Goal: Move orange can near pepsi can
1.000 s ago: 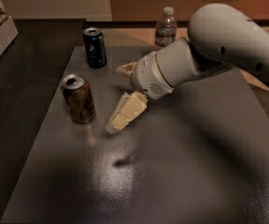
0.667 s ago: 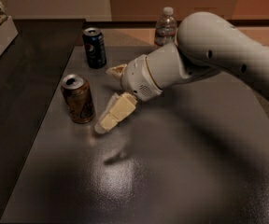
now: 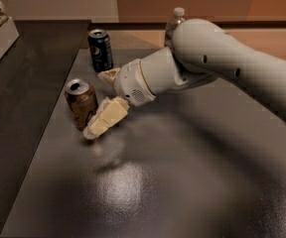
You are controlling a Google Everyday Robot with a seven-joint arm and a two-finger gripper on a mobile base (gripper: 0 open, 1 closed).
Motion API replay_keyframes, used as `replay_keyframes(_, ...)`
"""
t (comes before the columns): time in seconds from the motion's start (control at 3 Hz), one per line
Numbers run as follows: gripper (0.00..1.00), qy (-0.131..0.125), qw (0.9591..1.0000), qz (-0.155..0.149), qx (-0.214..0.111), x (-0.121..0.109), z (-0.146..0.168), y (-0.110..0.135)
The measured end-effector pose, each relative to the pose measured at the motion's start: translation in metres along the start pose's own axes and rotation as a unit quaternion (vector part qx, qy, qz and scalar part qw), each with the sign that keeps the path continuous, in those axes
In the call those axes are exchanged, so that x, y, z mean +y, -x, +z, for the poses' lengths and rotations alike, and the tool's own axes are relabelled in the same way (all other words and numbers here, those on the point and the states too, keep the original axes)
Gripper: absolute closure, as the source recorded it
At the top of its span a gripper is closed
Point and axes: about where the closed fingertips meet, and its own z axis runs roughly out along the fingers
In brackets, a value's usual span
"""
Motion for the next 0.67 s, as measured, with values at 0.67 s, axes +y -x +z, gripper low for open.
replay_keyframes(0.67, 0.16, 0.004, 0.9997, 0.005, -0.025, 0.0001, 0.0153, 0.0166)
